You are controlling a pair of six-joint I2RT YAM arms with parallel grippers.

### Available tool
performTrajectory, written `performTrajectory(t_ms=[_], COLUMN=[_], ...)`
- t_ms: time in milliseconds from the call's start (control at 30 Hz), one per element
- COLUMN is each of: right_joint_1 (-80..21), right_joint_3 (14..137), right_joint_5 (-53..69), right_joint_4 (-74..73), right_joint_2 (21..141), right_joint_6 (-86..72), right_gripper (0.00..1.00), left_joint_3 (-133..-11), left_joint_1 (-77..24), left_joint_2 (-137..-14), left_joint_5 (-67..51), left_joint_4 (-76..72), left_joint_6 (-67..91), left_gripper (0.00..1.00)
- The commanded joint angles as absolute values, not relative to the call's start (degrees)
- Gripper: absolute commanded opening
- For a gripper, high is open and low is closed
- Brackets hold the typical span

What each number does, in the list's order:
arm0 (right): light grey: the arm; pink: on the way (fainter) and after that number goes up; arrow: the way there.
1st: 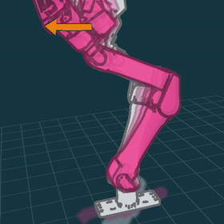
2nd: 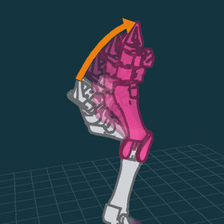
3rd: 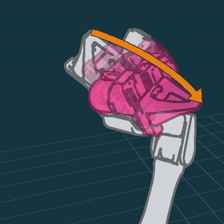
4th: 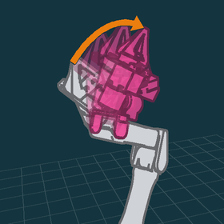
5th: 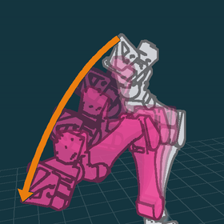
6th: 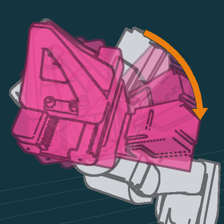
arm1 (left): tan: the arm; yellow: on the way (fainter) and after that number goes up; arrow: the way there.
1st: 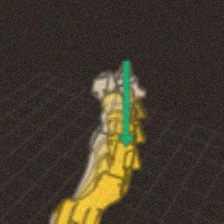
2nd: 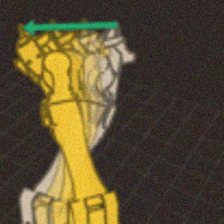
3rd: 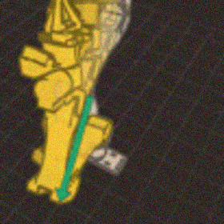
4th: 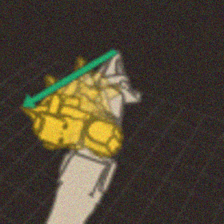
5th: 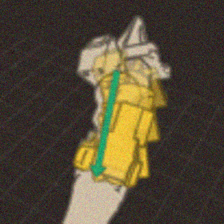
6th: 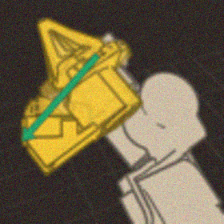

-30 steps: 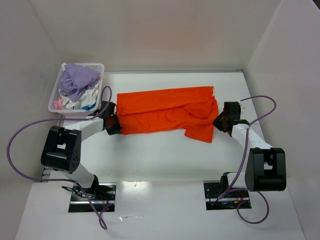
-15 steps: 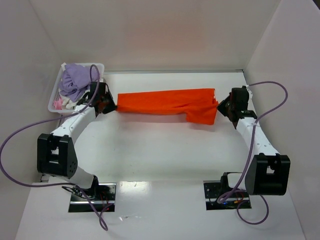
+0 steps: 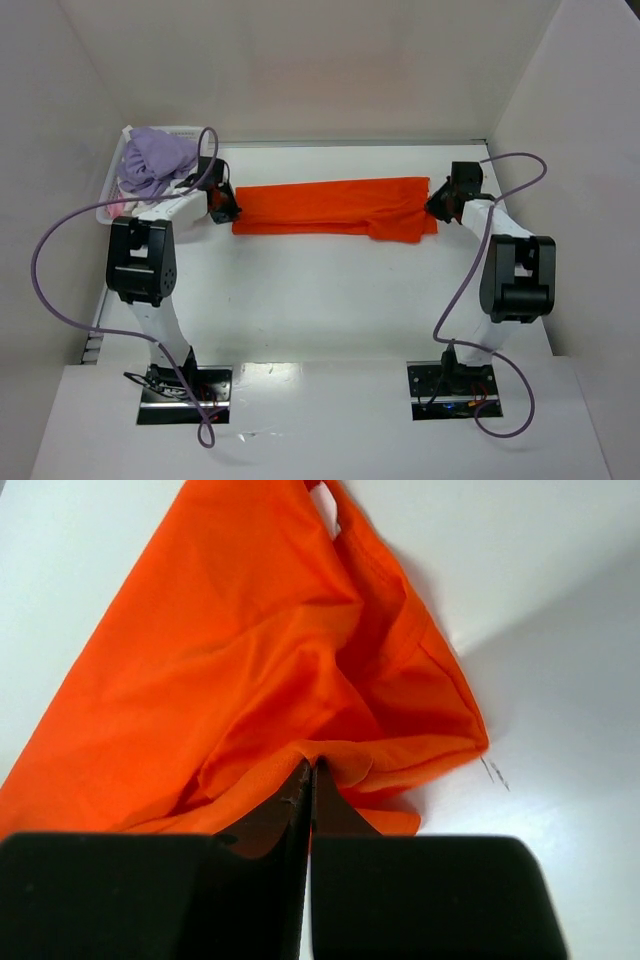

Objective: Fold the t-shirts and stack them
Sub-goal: Fold the other side of the tshirt into a rectangle

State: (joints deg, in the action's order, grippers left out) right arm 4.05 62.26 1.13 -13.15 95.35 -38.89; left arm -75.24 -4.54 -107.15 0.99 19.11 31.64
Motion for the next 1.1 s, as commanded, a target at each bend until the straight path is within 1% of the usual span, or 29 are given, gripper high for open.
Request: performTrajectory(t_ms=[0, 333, 633, 700, 833, 900, 933, 1067], right_joint_1=[4.7, 5.2, 5.7, 5.7, 5.7, 5.7, 5.7, 5.7], right_joint_3=[67.3, 73.1, 77.2, 78.6, 79.8, 80.4, 80.4, 80.4], right_joint_5=[2.0, 4.4, 6.8, 6.8, 7.3, 7.8, 7.8, 8.3], right_joint_4=[-9.7, -8.4, -7.9, -7.9, -8.4, -8.4, -8.4, -7.8], right_joint_2=[98.4, 105.1, 109.3, 110.2, 112.7, 114.1, 114.7, 115.7], right_joint_6=[-37.5, -35.4, -34.9, -34.4, -33.8, -33.3, -33.3, -33.3], right_gripper=[0.0, 0.0, 0.0, 0.0, 0.0, 0.0, 0.0, 0.0], left_joint_3=[-78.6, -80.2, -84.9, -86.7, -88.3, -89.0, -89.0, -88.5], left_joint_1=[-3.2, -0.9, -0.9, -0.9, -0.9, -0.9, -0.9, -0.9], left_joint_2=[-109.1, -111.6, -114.2, -114.9, -116.9, -117.4, -117.4, -116.9], left_joint_5=[1.1, 1.6, 1.6, 1.6, 2.2, 2.7, 2.7, 4.7], left_joint_4=[17.7, 17.1, 17.1, 17.1, 17.6, 18.2, 18.2, 18.7], left_joint_6=[30.8, 30.8, 30.3, 29.8, 29.8, 29.8, 29.8, 29.8], left_gripper=[0.0, 0.0, 0.0, 0.02, 0.11, 0.11, 0.14, 0.17])
